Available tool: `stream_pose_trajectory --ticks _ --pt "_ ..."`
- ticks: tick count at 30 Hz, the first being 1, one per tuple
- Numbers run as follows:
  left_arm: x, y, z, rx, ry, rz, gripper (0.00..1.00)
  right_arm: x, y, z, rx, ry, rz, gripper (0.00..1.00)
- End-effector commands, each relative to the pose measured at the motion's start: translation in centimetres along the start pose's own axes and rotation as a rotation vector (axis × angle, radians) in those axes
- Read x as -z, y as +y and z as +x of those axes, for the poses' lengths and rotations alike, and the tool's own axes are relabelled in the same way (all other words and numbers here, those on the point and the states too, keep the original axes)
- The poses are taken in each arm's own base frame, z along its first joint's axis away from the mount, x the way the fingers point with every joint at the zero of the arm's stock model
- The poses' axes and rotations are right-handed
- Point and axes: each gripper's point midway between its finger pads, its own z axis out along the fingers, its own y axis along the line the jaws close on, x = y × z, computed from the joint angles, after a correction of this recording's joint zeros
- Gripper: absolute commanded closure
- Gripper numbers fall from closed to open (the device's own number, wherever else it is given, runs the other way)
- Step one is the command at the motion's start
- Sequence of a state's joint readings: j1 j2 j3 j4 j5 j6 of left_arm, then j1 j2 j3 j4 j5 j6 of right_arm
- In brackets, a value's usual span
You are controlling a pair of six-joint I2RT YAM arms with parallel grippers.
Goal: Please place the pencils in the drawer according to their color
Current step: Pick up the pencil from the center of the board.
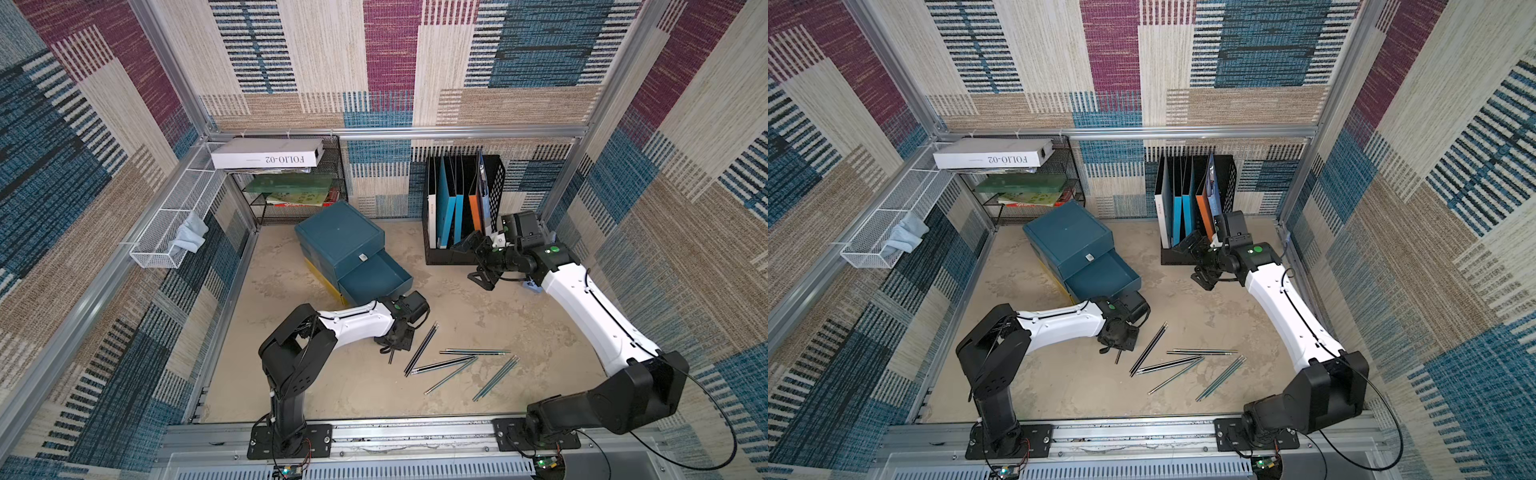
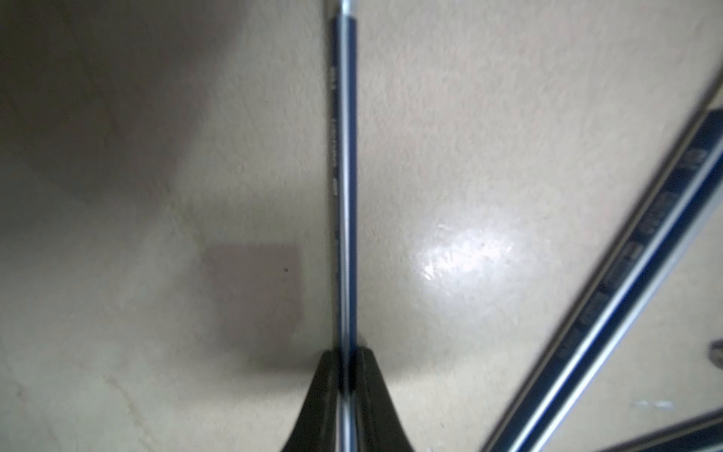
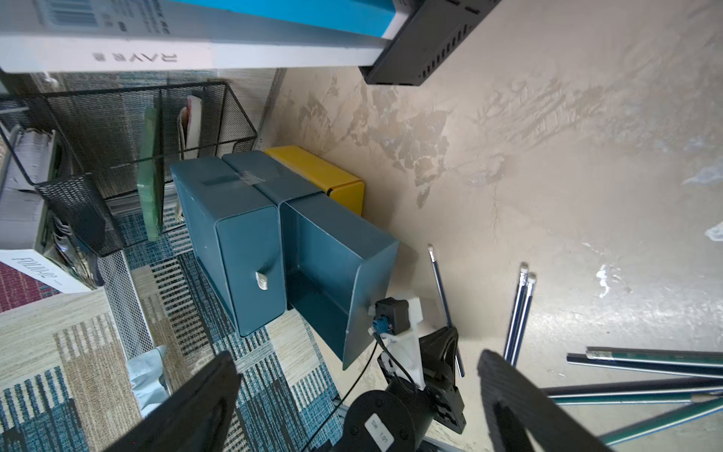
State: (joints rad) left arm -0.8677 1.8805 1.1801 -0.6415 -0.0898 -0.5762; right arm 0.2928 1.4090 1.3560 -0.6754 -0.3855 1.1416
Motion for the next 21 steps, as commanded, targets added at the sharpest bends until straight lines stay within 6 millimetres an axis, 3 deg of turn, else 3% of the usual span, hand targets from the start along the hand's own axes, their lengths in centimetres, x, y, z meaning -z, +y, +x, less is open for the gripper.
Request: stream_pose_trajectory --ticks 1,2,9,21 --pt "-1.1 -0.3 2.0 -0.005 0.088 0.026 0.96 -0.2 -0.2 0.2 0.022 -0.003 -0.025 0.01" --pt "-1.1 -0.4 2.0 -0.008 0.091 0.027 1.0 -0.4 -0.8 0.3 0.015 -0.002 -0.014 0.01" --pt "-0.1 -0.7 1.4 -0.029 0.078 0.036 1.0 -1.3 -4.5 0.9 0.032 -0.01 0.052 0.01" --pt "4.8 -1.9 -1.1 -0.034 -0.023 0.081 1.0 -3.2 -8.1 4.2 0.078 0.067 -0.092 0.01"
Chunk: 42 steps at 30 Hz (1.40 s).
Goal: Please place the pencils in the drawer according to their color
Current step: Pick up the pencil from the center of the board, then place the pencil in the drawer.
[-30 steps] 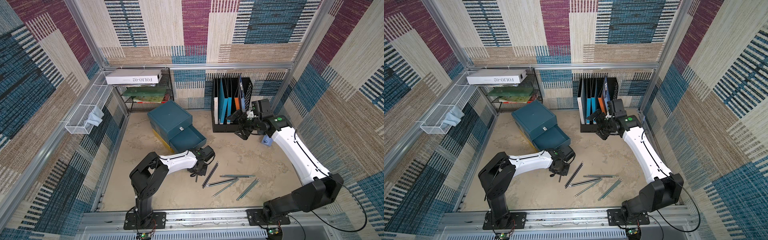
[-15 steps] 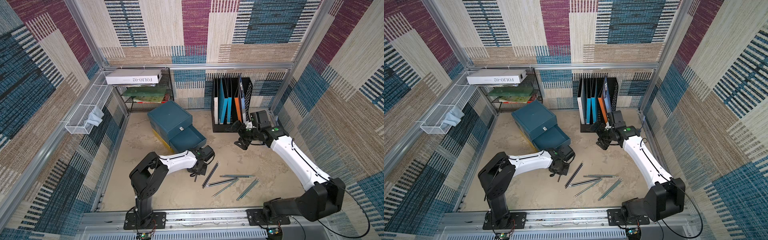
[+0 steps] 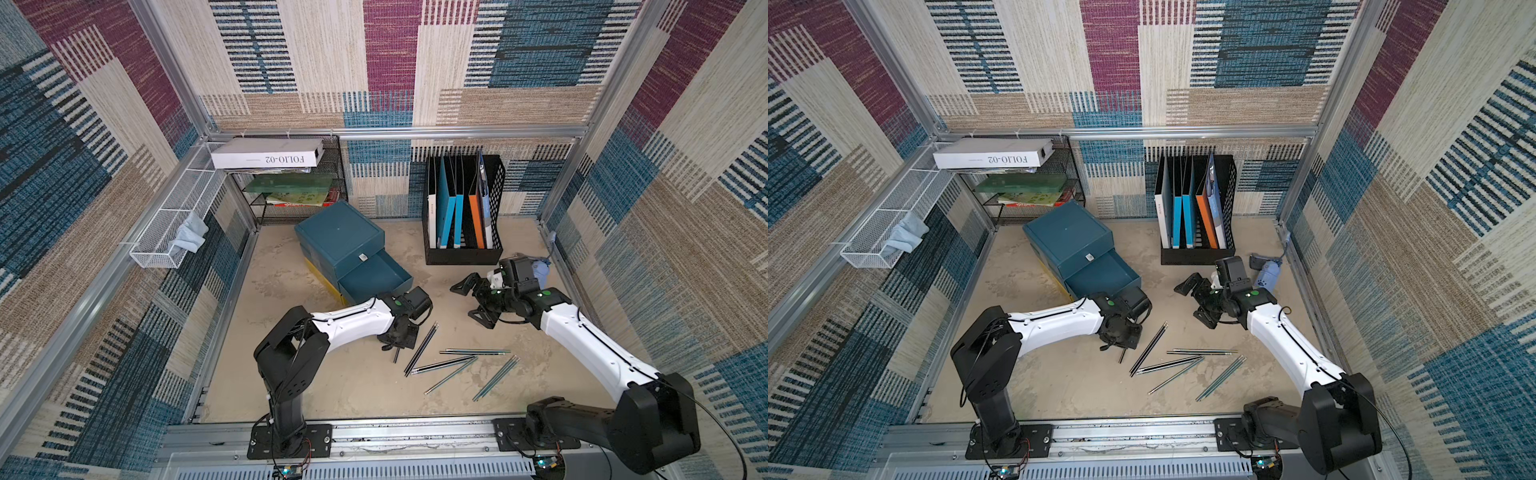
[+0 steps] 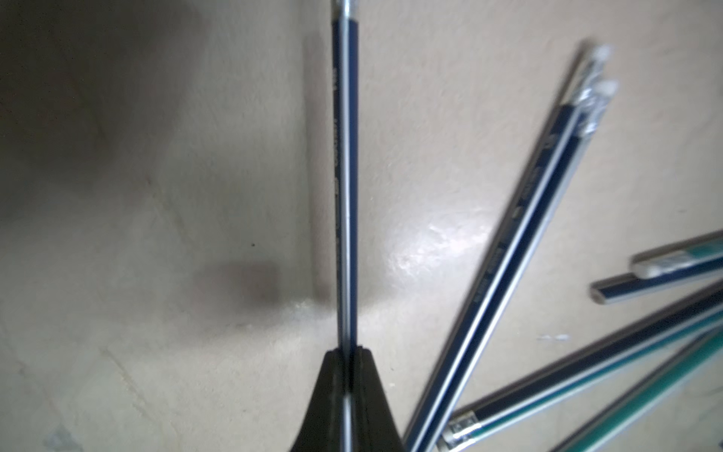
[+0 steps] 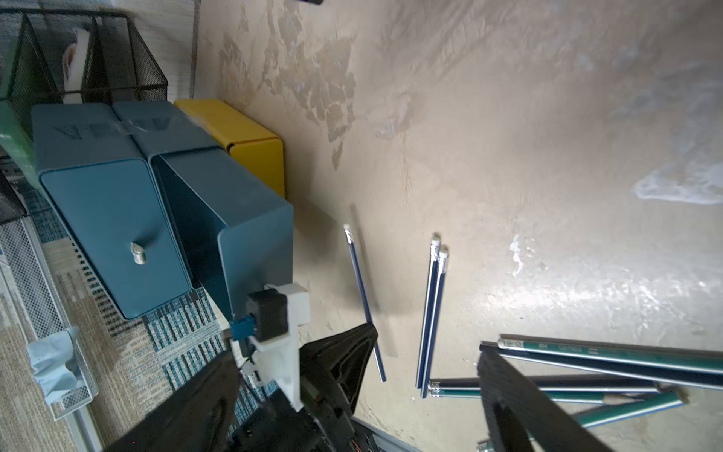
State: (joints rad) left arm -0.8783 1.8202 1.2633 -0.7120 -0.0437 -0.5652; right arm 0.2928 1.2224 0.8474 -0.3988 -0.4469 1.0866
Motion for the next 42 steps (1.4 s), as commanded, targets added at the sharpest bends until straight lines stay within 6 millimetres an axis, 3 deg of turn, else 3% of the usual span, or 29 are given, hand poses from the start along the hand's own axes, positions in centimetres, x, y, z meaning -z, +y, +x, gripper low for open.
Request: stream_pose_trajectory --ticks 1,11,19,28,33,42 --pt "1.3 -0.2 0.1 -0.02 0.005 0.008 1.0 0.1 1.7 -0.1 0.053 -0.01 -0.102 0.01" --pt "7.1 -2.3 -1.3 -0.03 -0.122 0.092 1.0 0.1 0.5 0.9 0.079 0.01 -0.094 0.0" --pt "12.9 -1.5 -3.9 -0.034 -0.285 0.08 1.0 0.9 1.1 0.9 0.078 -0.015 -0.128 0.01" --pt "16.6 3.1 -7.0 -0.015 -0.414 -0.008 1.0 1.3 2.9 0.9 0.093 -0.029 -0.195 0.02" --pt "17.2 6.1 -8.6 -0.033 -0.462 -0.081 1.0 1.1 4.6 1.4 0.134 -0.031 -0.249 0.02" --pt "17.0 9.8 -10.6 -0.074 -0.503 -0.182 1.0 0.0 5.4 2.9 0.168 -0.008 -0.263 0.02"
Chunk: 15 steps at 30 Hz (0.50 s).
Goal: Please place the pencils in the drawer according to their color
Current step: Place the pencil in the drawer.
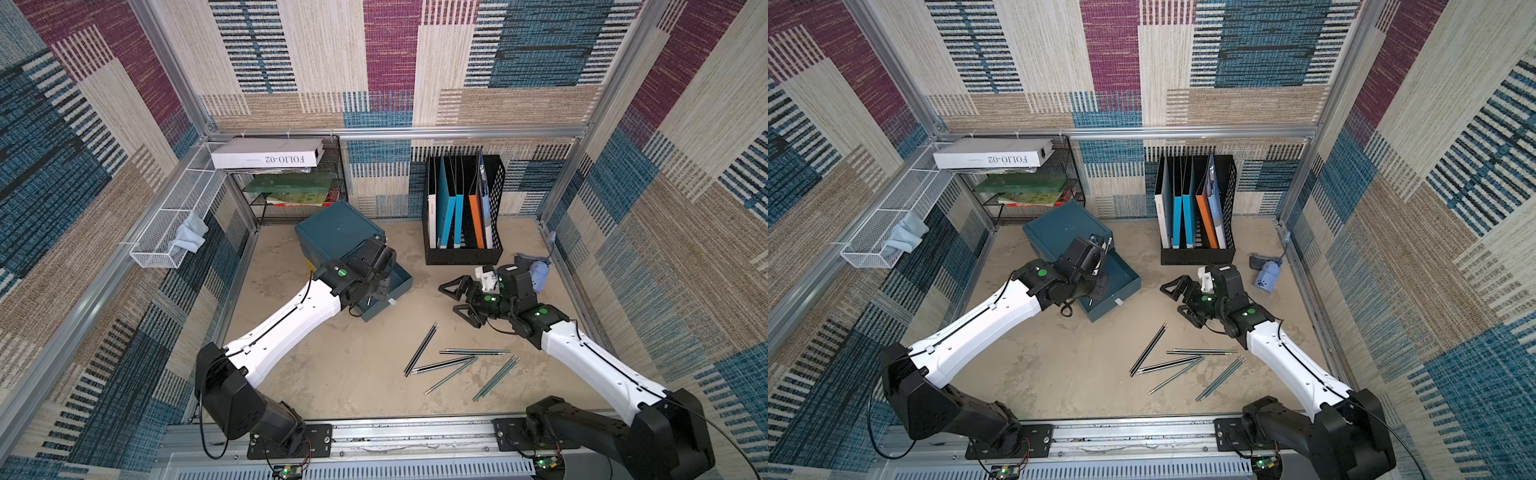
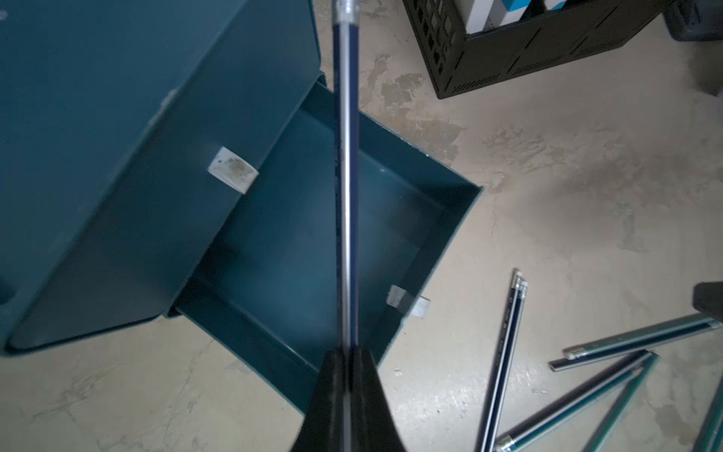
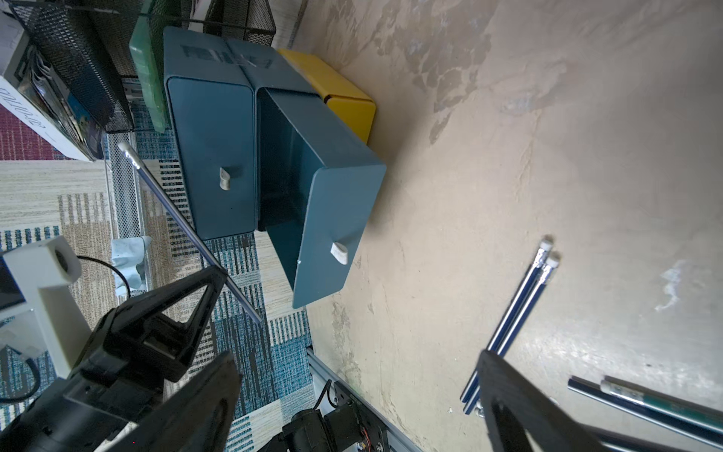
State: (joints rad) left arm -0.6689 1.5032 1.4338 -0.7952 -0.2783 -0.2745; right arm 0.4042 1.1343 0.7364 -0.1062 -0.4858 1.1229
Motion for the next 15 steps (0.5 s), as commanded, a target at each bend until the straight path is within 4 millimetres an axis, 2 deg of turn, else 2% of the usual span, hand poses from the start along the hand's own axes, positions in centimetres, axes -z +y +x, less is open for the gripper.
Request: stream_pose_trajectory --ticks 1,15 --pt "-0.4 1.0 -0.9 -0.057 -0.039 -0.038 1.0 -0.3 0.8 -0.2 0.015 -0.022 -0.025 0.02" --pt "-4.1 1.3 0.8 -0.087 0.009 -0.047 1.0 -0.5 1.0 0.5 0.021 -0.033 -0.015 0.02"
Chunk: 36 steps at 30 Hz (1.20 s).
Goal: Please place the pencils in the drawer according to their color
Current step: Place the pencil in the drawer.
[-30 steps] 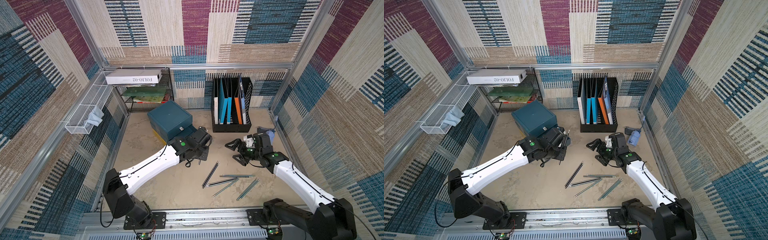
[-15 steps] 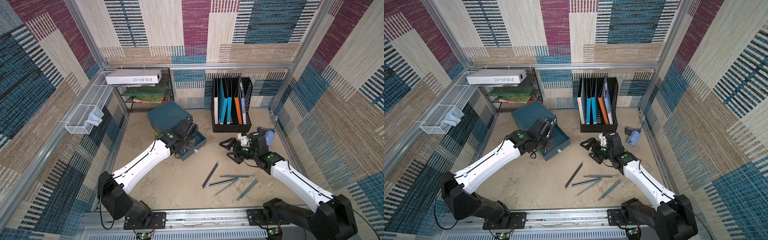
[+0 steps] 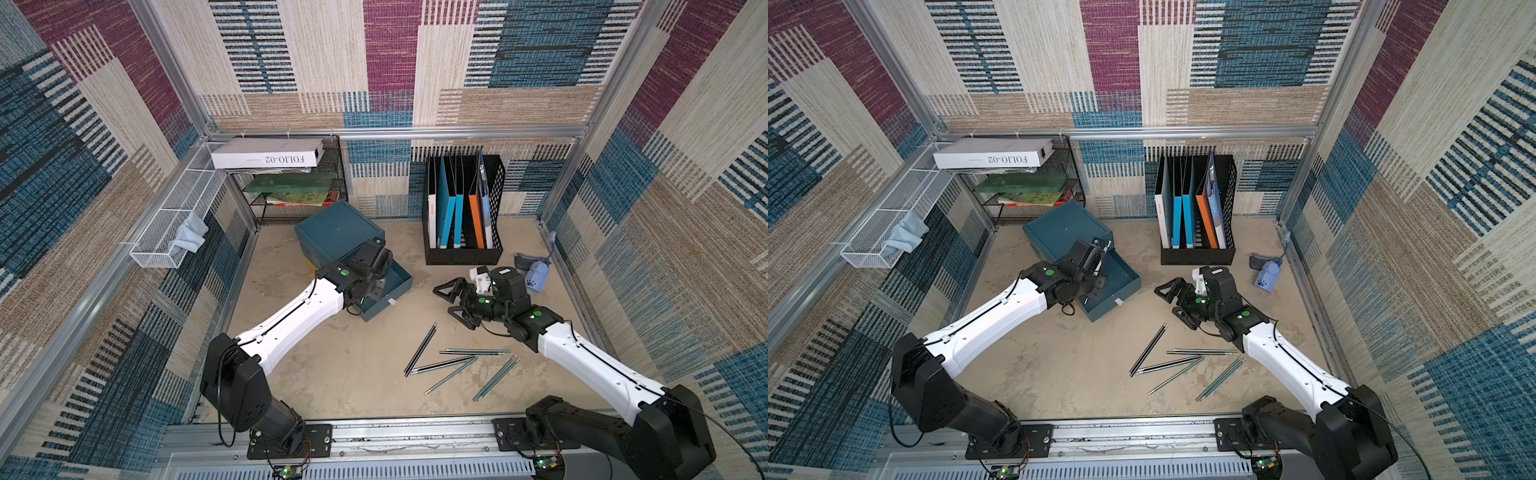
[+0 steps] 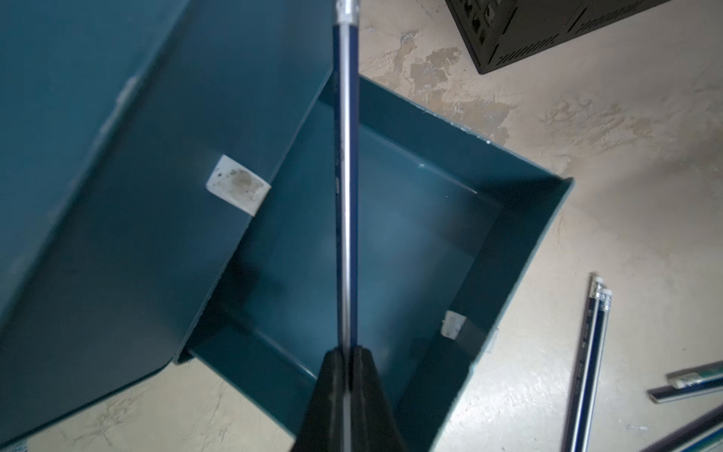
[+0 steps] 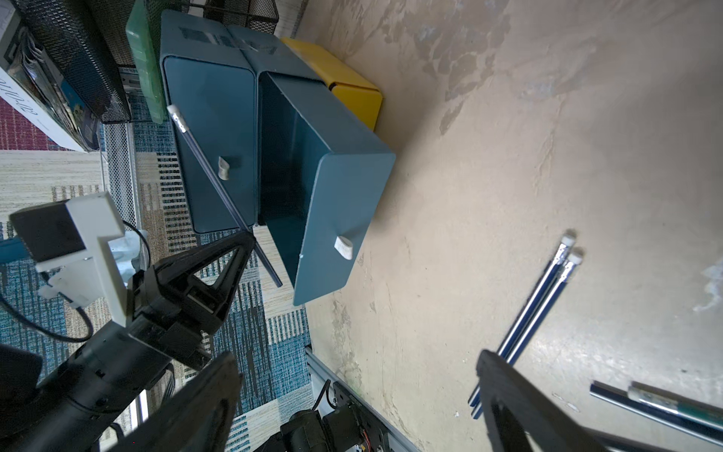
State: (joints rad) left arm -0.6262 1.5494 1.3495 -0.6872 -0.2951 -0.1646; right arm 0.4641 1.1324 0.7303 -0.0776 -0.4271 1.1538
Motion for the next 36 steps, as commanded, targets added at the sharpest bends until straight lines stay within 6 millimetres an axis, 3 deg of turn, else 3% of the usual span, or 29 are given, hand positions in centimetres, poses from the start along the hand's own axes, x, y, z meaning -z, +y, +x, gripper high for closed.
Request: stream_pose_trajectory --ticks 1,14,29,32,36 --pt "-0.5 -0.1 -0.1 -0.002 -0.007 0.001 1.0 0.2 0.4 -0.3 0.013 -0.024 -0.013 0.02" --pt "-1.2 -0.8 1.9 0.055 0.072 0.034 1.0 0.6 0.0 -0.3 0.017 -0.045 0.011 0.02" --pt "0.2 -0.8 1.0 0.091 0.053 0.056 0.68 0.9 0.6 -0.9 0.039 -0.063 0.023 0.02" --pt "1.2 -0.7 0.2 0.103 0.025 0.066 0.58 1.0 0.6 -0.9 0.044 -0.066 0.026 0.02" --pt "3.5 -0.7 -1.4 0.126 -0.035 0.104 0.37 1.1 0.5 -1.1 0.046 -0.078 0.035 0.01"
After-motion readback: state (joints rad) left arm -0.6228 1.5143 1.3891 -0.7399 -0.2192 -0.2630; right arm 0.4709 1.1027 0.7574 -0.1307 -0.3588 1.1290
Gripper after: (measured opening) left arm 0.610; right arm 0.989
